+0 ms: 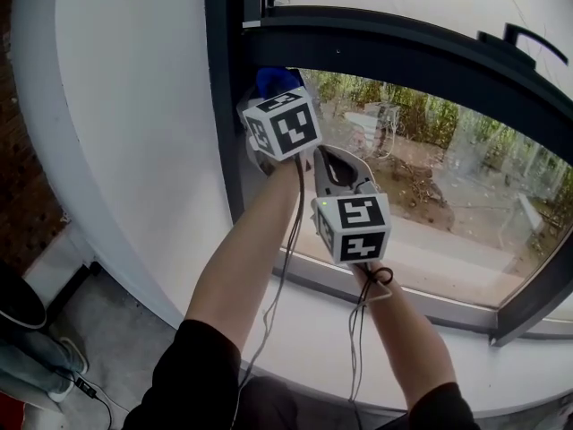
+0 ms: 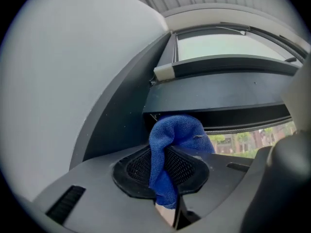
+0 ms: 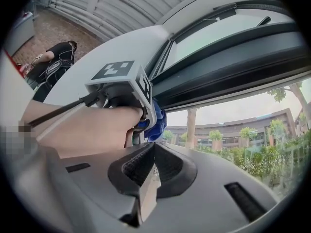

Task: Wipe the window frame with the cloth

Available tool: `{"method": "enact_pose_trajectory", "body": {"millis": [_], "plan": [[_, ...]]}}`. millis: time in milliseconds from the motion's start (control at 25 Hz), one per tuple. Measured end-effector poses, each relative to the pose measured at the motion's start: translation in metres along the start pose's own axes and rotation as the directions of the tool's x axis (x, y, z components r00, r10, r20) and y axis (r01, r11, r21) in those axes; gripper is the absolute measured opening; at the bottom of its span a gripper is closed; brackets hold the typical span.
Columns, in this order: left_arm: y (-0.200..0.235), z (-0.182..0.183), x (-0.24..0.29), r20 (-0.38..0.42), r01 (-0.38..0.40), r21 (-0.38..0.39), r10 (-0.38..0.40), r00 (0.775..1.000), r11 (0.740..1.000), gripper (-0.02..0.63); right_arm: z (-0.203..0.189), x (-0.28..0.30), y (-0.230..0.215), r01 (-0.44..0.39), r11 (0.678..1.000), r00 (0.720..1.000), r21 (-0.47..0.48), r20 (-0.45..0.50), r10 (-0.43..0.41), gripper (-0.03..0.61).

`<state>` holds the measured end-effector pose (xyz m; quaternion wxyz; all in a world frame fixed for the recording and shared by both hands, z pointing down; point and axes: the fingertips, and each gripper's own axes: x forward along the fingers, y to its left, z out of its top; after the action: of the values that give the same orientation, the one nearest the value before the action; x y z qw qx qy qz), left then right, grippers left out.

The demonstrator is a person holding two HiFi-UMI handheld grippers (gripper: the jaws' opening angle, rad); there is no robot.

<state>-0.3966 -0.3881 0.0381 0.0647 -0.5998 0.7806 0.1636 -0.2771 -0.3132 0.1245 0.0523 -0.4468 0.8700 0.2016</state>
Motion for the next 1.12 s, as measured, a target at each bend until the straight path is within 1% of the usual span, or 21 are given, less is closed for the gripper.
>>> {"method": "enact_pose_trajectory", "body": {"millis": [160,360,560,840,960,1120], "plan": [[0.002,0.0,0.0,-0.017,-0.006,-0.041,0.005,1.0,0.999,0.057,-0.003,0.006,0.0,-0.027,1.0,1.0,-0.015,-0.007,0.026,0.006],[0.003,-0.008,-0.003,-0.019,-0.005,-0.079,0.004,1.0,0.997,0.057,-0.005,0.011,-0.005,-0.029,1.0,0.999,-0.004,-0.014,0.029,0.006],[0.007,-0.016,-0.007,-0.013,-0.017,-0.055,0.016,1.0,0.998,0.057,-0.009,0.01,-0.004,-0.04,0.999,0.999,-0.003,-0.022,0.04,0.006],[0.01,-0.03,-0.01,-0.041,-0.061,-0.016,0.061,0.997,0.998,0.057,-0.025,0.007,-0.006,-0.042,0.999,0.998,0.017,-0.036,0.042,0.006],[0.012,-0.036,-0.012,-0.055,-0.082,-0.01,0.081,0.995,0.997,0.057,-0.033,0.005,-0.002,-0.054,0.998,0.997,0.014,-0.047,0.055,0.006],[0.014,-0.045,-0.015,-0.066,-0.087,0.0,0.086,0.994,0.996,0.057,-0.046,-0.002,0.003,-0.076,0.997,0.996,0.011,-0.056,0.076,0.006]]}}
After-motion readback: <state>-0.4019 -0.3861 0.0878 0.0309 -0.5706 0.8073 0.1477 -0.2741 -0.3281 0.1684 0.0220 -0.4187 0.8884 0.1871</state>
